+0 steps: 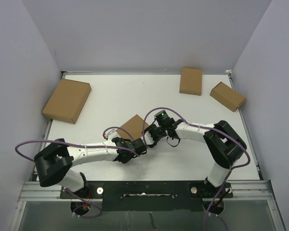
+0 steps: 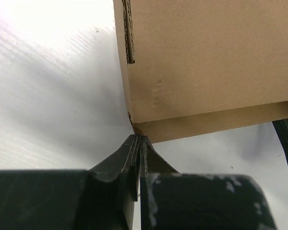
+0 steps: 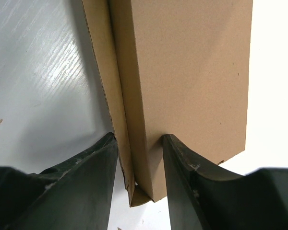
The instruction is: Fold the paper box
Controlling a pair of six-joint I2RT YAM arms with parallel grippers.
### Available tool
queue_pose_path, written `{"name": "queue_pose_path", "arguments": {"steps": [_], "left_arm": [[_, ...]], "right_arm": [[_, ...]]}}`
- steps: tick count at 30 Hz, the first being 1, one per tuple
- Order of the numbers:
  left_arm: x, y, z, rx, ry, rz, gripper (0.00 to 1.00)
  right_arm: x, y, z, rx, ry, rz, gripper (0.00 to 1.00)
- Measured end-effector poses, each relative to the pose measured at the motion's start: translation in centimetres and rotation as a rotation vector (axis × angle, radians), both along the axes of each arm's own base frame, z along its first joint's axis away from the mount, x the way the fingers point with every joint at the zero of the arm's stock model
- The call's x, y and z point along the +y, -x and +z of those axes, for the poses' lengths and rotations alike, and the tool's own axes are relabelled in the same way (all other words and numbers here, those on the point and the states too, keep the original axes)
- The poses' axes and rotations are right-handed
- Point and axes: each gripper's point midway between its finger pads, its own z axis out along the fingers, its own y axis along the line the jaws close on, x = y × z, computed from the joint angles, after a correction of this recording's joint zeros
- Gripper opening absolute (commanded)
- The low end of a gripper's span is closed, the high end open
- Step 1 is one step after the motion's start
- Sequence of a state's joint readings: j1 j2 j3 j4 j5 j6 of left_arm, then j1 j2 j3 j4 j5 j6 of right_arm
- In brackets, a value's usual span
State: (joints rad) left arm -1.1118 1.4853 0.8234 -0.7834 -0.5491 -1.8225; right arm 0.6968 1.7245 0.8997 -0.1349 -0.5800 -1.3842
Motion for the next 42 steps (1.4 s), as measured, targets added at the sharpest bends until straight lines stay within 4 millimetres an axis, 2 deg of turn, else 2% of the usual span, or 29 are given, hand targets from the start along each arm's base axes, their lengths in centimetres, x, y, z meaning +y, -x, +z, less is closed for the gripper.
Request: {"name": "queue_pose_path", "arguments": {"steps": [21, 42], "left_arm": [[-0.73, 0.07, -0.25, 0.02, 0.024, -0.04, 0.0], [-0.45, -0.04, -0.26, 0.03, 0.04, -0.024, 0.0]], "right_arm": [[0.01, 0.0, 0.0, -0.003, 0.001, 0.003, 0.41], [0.02, -0.01, 0.01, -0.006, 0.001, 0.005, 0.4]]}}
